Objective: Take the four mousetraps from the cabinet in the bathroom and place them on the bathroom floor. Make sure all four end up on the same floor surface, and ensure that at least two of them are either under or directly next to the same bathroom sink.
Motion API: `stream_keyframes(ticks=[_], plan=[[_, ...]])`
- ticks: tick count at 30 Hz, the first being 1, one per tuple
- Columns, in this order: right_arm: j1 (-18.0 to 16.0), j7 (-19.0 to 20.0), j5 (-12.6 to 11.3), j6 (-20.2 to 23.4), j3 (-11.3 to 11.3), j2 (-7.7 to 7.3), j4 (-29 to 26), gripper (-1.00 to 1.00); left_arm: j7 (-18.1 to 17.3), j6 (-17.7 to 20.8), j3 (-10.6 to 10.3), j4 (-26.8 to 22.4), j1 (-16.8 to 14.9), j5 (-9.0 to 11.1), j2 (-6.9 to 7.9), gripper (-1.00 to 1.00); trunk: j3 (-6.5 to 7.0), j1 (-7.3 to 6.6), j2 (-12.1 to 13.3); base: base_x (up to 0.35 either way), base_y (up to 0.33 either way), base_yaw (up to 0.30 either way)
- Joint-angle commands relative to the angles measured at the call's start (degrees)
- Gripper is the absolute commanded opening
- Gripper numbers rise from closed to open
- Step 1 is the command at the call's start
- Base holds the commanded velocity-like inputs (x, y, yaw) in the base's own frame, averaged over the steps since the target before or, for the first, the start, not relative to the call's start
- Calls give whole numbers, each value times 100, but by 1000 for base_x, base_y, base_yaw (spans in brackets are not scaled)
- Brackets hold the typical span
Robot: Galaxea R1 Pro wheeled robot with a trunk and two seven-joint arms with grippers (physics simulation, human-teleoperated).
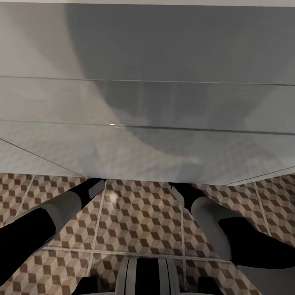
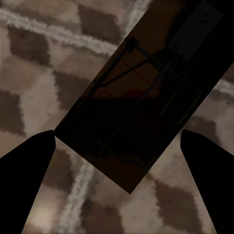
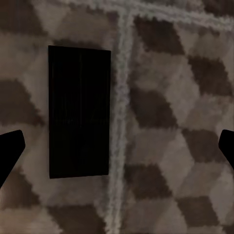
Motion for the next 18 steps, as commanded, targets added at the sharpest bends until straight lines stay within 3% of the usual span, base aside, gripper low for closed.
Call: stream_keyframes(ticks=[1, 18], plan=[[-446, -26, -8, 58, 29, 0, -12, 100, 40, -18, -49, -19, -1, 52, 6, -100, -2, -1, -1, 0, 0, 0], [-446, -26, -8, 58, 29, 0, -12, 100, 66, 12, -57, 29, -1, 59, 27, -100, -2, -1, -1, 0, 0, 0]])
